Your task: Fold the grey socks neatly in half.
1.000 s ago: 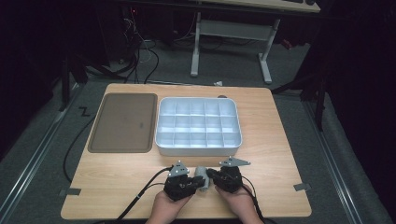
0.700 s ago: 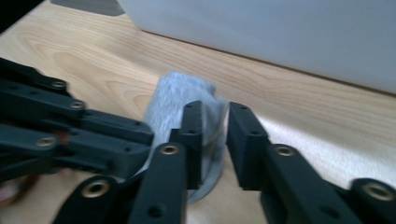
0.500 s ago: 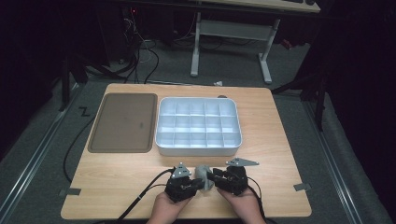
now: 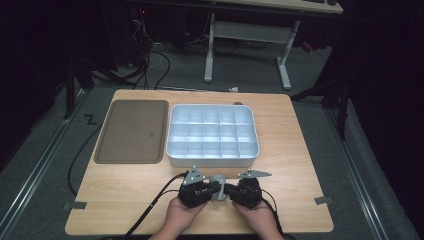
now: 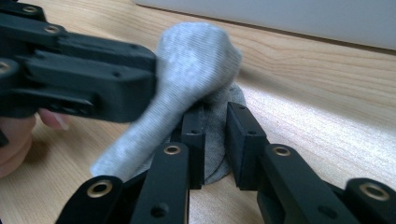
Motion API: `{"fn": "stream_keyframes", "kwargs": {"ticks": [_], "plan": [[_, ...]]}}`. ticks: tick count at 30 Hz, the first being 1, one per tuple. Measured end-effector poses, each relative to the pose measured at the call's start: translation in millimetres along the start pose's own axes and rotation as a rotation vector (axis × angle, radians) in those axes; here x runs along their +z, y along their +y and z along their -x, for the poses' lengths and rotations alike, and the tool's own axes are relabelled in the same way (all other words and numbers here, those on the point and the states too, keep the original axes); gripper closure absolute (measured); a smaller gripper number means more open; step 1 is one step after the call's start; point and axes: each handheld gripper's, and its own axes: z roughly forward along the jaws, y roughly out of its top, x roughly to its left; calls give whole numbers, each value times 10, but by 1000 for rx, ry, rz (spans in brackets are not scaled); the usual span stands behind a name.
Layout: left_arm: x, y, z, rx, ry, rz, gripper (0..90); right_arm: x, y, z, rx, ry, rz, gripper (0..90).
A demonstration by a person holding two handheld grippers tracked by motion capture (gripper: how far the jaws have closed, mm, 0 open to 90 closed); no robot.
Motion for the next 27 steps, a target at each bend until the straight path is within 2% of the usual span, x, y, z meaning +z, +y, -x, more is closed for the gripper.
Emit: {"fn": "stream_keyframes", "kwargs": {"ticks": [8, 12, 20, 23, 24, 27], "plan": [[78, 1, 5, 15, 15, -27, 827, -19, -16, 19, 1, -9, -3, 809], [71, 36, 36, 35, 15, -10, 824, -25, -28, 20, 5, -8, -3, 813], [88, 61, -6, 21, 10, 27, 810, 10, -42, -19, -19, 18, -8, 832], [139, 47, -27, 15, 12, 9, 815, 31, -45, -48, -24, 30, -11, 835], [154, 39, -26, 16, 18, 1, 826, 27, -52, -66, -39, 21, -17, 827], [169, 35, -19, 26, 37, -16, 832, 10, -60, -70, -39, 10, -23, 802]]}}
